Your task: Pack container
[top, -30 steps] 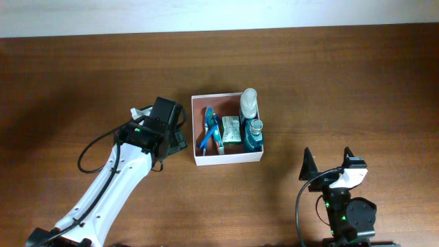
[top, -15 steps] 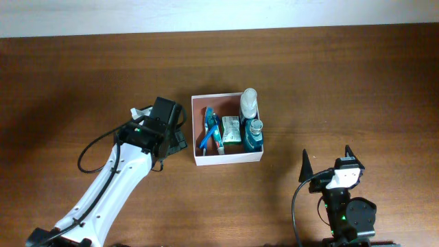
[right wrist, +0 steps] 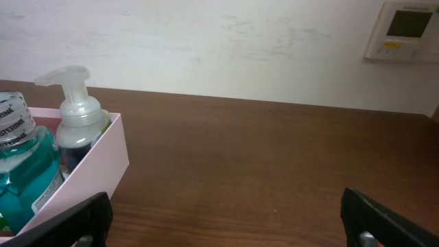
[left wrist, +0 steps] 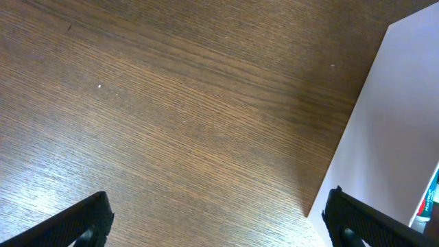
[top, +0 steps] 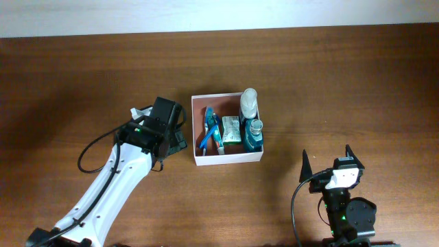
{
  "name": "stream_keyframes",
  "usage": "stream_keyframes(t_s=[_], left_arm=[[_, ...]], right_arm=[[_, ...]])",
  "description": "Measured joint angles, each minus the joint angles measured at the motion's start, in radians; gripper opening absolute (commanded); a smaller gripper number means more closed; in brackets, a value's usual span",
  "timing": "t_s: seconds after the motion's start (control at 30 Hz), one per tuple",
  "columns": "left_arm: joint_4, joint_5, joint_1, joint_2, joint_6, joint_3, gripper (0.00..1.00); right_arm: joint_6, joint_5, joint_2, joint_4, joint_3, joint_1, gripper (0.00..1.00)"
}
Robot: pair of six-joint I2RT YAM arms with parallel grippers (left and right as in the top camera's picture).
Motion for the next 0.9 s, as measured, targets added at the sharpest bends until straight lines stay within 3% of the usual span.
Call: stream_keyframes(t_s=[0.7,0.9], left_arm=[[0.000,0.000,0.000,-0.005,0.000,0.000,0.99],[0.000,0.000,0.000,-0.143,0.000,-0.005,0.99]], right_arm=[[-0.010,0.000,0.000,0.000,0.000,0.000,0.98],[-0.010,0.000,0.000,0.000,0.000,0.000,0.98]])
